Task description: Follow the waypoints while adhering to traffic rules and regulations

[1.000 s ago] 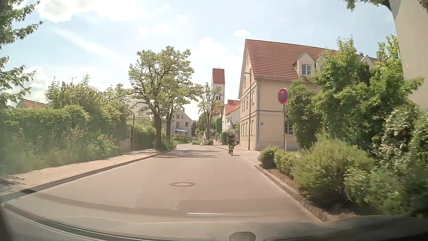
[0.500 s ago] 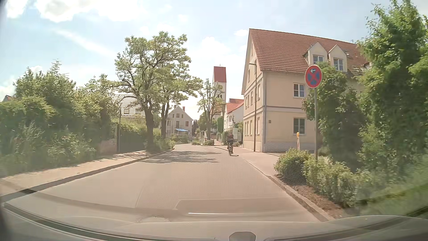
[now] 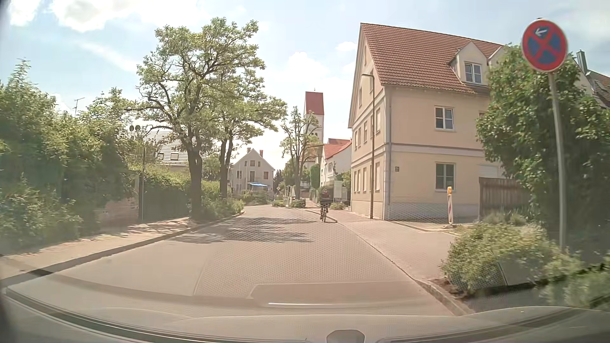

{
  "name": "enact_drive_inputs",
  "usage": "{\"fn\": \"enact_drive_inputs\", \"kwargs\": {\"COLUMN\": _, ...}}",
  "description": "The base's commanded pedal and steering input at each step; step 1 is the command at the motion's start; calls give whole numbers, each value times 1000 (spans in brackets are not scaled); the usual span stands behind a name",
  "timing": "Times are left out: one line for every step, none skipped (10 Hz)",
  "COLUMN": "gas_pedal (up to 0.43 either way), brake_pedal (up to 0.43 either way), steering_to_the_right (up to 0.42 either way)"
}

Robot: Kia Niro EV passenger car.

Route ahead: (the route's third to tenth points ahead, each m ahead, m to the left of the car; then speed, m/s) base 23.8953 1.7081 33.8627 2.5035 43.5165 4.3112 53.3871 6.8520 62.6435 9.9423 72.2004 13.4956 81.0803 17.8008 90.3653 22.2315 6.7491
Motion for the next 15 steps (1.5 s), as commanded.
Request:
{"fn": "enact_drive_inputs", "kwargs": {"gas_pedal": 79, "brake_pedal": 0, "steering_to_the_right": 0}}
{"fn": "enact_drive_inputs", "kwargs": {"gas_pedal": 79, "brake_pedal": 0, "steering_to_the_right": 0}}
{"fn": "enact_drive_inputs", "kwargs": {"gas_pedal": 79, "brake_pedal": 0, "steering_to_the_right": -1}}
{"fn": "enact_drive_inputs", "kwargs": {"gas_pedal": 79, "brake_pedal": 0, "steering_to_the_right": -3}}
{"fn": "enact_drive_inputs", "kwargs": {"gas_pedal": 79, "brake_pedal": 0, "steering_to_the_right": -4}}
{"fn": "enact_drive_inputs", "kwargs": {"gas_pedal": 79, "brake_pedal": 0, "steering_to_the_right": -4}}
{"fn": "enact_drive_inputs", "kwargs": {"gas_pedal": 79, "brake_pedal": 0, "steering_to_the_right": -5}}
{"fn": "enact_drive_inputs", "kwargs": {"gas_pedal": 79, "brake_pedal": 0, "steering_to_the_right": -7}}
{"fn": "enact_drive_inputs", "kwargs": {"gas_pedal": 79, "brake_pedal": 0, "steering_to_the_right": -8}}
{"fn": "enact_drive_inputs", "kwargs": {"gas_pedal": 79, "brake_pedal": 0, "steering_to_the_right": -9}}
{"fn": "enact_drive_inputs", "kwargs": {"gas_pedal": 79, "brake_pedal": 0, "steering_to_the_right": -9}}
{"fn": "enact_drive_inputs", "kwargs": {"gas_pedal": 79, "brake_pedal": 0, "steering_to_the_right": -11}}
{"fn": "enact_drive_inputs", "kwargs": {"gas_pedal": 79, "brake_pedal": 0, "steering_to_the_right": -14}}
{"fn": "enact_drive_inputs", "kwargs": {"gas_pedal": 87, "brake_pedal": 0, "steering_to_the_right": -17}}
{"fn": "enact_drive_inputs", "kwargs": {"gas_pedal": 87, "brake_pedal": 0, "steering_to_the_right": -17}}
